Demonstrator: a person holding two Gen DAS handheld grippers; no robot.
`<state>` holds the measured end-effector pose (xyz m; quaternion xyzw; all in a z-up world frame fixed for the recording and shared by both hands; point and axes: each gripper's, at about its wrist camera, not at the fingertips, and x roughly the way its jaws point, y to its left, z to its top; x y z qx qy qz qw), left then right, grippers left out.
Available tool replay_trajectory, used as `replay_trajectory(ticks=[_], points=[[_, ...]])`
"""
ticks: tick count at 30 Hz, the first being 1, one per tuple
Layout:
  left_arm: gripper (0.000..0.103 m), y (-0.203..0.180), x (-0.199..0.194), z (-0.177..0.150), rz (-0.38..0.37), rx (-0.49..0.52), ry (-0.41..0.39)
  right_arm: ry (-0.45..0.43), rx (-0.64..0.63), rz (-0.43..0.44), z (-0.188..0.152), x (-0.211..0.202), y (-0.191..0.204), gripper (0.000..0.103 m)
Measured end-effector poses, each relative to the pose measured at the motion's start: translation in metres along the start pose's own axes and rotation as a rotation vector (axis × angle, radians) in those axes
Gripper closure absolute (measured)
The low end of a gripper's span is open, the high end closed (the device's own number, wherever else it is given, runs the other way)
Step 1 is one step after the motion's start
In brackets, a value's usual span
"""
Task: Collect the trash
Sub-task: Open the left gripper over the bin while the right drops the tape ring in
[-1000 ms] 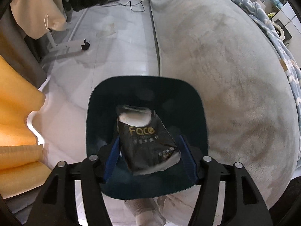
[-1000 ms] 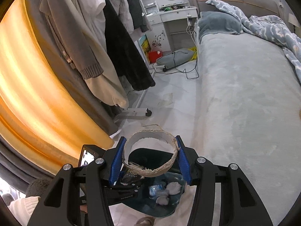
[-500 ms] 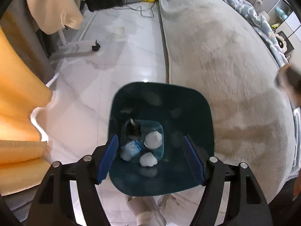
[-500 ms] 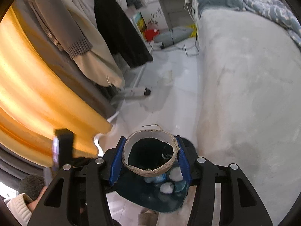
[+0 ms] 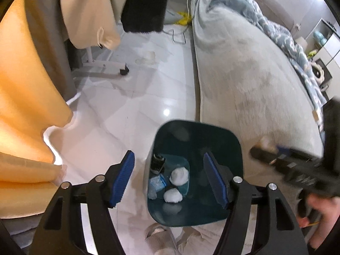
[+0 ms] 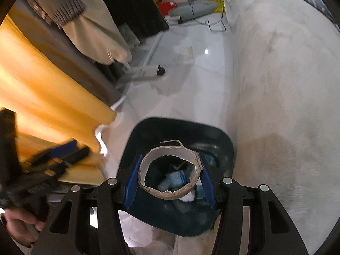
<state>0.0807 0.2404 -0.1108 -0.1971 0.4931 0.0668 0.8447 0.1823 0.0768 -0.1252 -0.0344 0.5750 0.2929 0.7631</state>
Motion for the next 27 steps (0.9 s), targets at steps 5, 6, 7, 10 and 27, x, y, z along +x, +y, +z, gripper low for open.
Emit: replay_trajectory(ticks=[5, 6, 7, 10, 27], points=[[0.037, 0.008, -0.016, 0.005, -0.005, -0.017, -0.07, 0.071, -0.012, -0.036, -0.009, 0.024, 0.002, 0.05], [0.039, 0.009, -0.019, 0.007, -0.008, -0.021, -0.081, 0.093, -0.014, -0.047, -0.012, 0.031, 0.001, 0.05], [0.041, 0.01, -0.022, 0.008, -0.013, -0.025, -0.096, 0.114, -0.013, -0.055, -0.014, 0.037, 0.0, 0.05], [0.045, 0.011, -0.03, 0.011, -0.027, -0.031, -0.13, 0.154, -0.016, -0.073, -0.02, 0.05, -0.001, 0.05], [0.051, -0.045, -0.089, 0.018, -0.09, 0.157, -0.355, 0.157, -0.131, -0.133, -0.032, 0.037, 0.001, 0.03]])
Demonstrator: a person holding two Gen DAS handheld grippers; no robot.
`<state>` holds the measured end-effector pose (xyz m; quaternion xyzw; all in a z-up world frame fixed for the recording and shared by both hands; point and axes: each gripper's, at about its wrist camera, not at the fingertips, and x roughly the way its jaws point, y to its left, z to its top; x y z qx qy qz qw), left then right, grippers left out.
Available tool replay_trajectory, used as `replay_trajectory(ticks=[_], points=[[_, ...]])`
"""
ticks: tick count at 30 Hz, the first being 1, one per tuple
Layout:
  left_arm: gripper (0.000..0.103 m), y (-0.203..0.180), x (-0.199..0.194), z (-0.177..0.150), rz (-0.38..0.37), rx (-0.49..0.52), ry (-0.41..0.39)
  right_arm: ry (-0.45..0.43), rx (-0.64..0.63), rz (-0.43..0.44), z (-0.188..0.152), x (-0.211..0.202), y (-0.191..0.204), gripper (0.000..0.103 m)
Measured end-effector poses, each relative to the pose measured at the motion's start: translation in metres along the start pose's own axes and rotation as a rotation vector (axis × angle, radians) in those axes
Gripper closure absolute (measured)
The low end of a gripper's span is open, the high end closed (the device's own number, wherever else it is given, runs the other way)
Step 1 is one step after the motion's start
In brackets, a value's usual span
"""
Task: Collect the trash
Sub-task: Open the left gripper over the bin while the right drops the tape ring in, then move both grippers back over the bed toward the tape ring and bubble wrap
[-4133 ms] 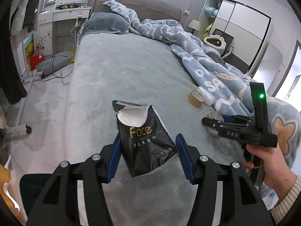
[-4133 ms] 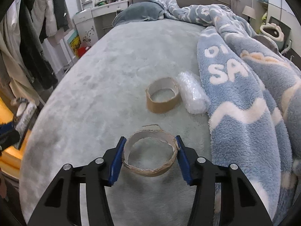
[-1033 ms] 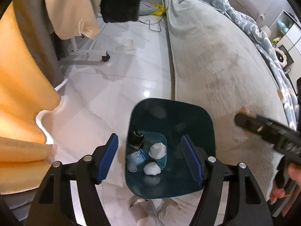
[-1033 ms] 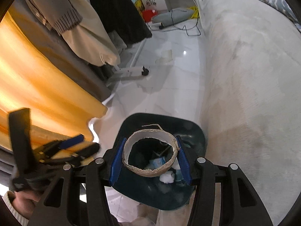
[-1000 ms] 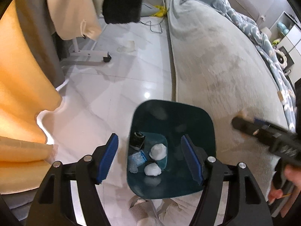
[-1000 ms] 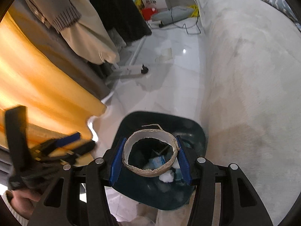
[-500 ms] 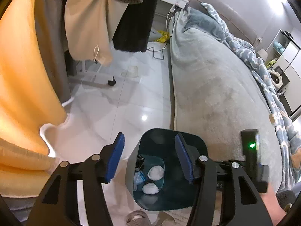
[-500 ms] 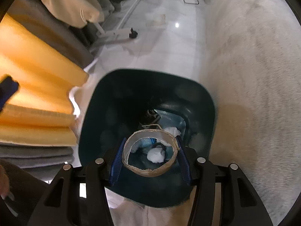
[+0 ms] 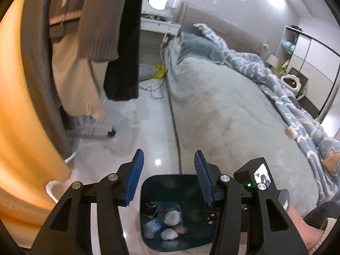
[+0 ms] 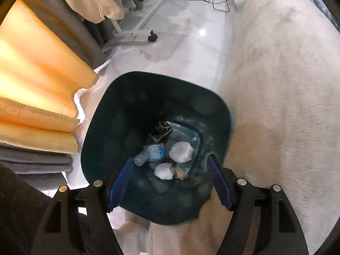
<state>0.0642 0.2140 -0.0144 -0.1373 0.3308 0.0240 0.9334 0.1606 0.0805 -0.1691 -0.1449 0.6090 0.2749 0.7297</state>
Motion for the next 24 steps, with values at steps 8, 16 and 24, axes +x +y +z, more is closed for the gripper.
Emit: replay_trajectory(ticks=[8, 16, 24], points=[[0.051, -0.027, -0.003, 0.011, -0.074, -0.021, -0.042, -0.129, -0.095, 0.021, -0.005, -0.043, 0.001, 0.024], [0.051, -0.064, -0.003, 0.017, -0.093, 0.063, -0.084, -0.255, -0.074, -0.023, -0.012, -0.087, -0.027, 0.024], [0.043, -0.096, 0.008, 0.025, -0.126, 0.108, -0.099, -0.368, 0.022, -0.072, -0.024, -0.13, -0.08, 0.023]])
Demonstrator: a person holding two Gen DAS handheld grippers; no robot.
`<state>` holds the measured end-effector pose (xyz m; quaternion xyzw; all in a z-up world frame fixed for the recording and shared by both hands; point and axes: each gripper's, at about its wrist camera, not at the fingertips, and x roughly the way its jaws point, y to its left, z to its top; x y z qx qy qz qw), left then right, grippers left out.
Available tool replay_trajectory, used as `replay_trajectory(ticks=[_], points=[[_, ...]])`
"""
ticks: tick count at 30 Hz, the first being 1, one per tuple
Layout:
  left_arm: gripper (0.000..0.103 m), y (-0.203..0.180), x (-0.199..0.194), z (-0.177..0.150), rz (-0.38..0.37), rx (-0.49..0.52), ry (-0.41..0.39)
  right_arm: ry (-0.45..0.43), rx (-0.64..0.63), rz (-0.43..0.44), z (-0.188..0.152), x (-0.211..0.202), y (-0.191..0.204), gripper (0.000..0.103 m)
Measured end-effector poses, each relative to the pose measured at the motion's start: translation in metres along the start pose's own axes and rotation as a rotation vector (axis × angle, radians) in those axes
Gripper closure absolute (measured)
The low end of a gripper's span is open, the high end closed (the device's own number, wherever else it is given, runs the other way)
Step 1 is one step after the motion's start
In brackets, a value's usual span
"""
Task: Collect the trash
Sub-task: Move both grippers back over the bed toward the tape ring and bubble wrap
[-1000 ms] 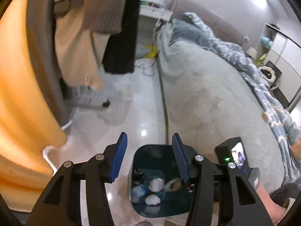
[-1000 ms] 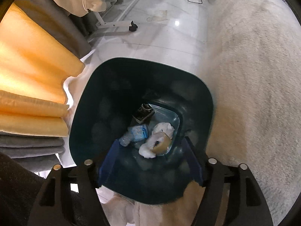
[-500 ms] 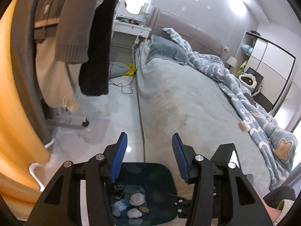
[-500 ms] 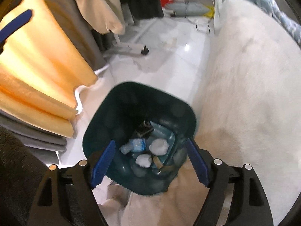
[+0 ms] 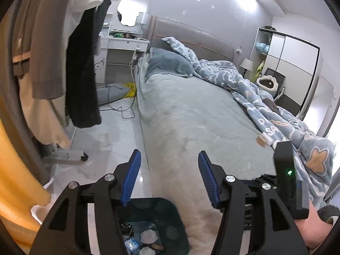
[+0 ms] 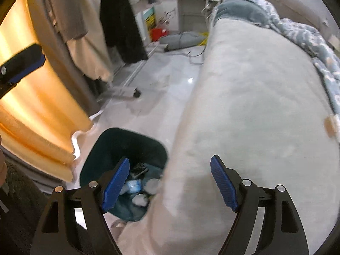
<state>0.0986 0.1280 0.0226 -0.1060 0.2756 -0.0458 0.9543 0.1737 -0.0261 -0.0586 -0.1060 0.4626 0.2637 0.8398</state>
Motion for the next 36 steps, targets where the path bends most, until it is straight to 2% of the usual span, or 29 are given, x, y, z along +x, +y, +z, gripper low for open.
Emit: replay_trajectory(ticks=[7, 17, 23, 31, 36], points=[[0.032, -0.03, 0.016, 0.011, -0.049, 0.029, -0.015, -0.054, 0.007, -0.057, 0.006, -0.026, -0.049, 0.022], [0.028, -0.073, 0.062, 0.012, -0.112, 0.091, 0.024, -0.095, 0.042, -0.12, 0.002, -0.043, -0.117, 0.022], [0.026, -0.089, 0.089, 0.011, -0.155, 0.059, 0.061, -0.123, 0.006, -0.164, 0.002, -0.05, -0.143, 0.021], [0.025, -0.125, 0.122, 0.004, -0.174, 0.129, 0.084, -0.132, 0.031, -0.211, -0.002, -0.048, -0.19, 0.019], [0.024, -0.143, 0.142, 0.003, -0.212, 0.117, 0.11, -0.143, 0.05, -0.257, -0.003, -0.053, -0.22, 0.019]])
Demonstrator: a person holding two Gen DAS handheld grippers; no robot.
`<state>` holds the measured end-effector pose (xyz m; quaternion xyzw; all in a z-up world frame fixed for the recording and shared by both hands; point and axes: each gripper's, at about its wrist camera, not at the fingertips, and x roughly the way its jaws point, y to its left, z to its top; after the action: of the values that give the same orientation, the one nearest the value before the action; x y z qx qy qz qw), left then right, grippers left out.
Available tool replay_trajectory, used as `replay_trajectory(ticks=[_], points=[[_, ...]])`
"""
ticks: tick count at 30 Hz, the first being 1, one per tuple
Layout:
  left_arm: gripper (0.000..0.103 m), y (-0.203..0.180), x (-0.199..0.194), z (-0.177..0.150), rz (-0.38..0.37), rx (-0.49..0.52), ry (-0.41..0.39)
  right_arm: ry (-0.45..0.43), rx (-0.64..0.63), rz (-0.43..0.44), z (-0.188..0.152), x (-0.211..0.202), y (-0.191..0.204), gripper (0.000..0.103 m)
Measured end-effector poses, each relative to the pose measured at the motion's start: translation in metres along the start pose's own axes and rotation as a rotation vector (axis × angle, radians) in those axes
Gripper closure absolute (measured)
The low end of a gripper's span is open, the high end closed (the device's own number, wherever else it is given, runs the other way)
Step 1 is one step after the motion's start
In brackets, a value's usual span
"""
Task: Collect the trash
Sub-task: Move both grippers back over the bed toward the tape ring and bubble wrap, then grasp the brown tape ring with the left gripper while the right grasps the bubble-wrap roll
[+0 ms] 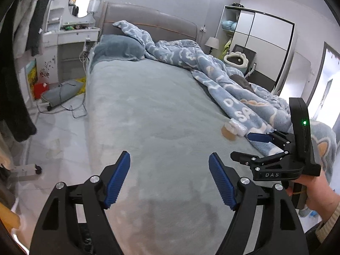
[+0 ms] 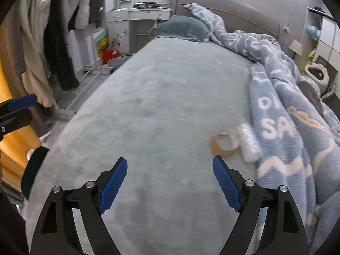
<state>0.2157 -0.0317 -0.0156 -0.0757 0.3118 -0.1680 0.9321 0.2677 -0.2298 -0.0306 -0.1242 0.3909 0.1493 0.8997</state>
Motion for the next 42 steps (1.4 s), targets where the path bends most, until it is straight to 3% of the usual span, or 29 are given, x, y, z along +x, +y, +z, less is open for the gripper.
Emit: replay_trajectory(ticks=[10, 17, 32, 42], points=[[0.024, -0.036, 0.055, 0.012, -0.068, 0.034, 0.03, 0.02, 0.024, -0.118, -0.008, 0.015, -0.058, 0.02], [0.024, -0.057, 0.091, 0.015, -0.085, 0.068, 0.053, 0.028, -0.026, -0.179, -0.011, 0.03, -0.081, 0.043], [0.031, -0.092, 0.168, 0.019, -0.258, 0.099, 0.16, 0.008, -0.098, -0.151, -0.013, 0.053, -0.099, 0.059], [0.034, -0.115, 0.204, 0.014, -0.293, 0.125, 0.222, 0.001, -0.101, -0.163, -0.013, 0.059, -0.107, 0.061]])
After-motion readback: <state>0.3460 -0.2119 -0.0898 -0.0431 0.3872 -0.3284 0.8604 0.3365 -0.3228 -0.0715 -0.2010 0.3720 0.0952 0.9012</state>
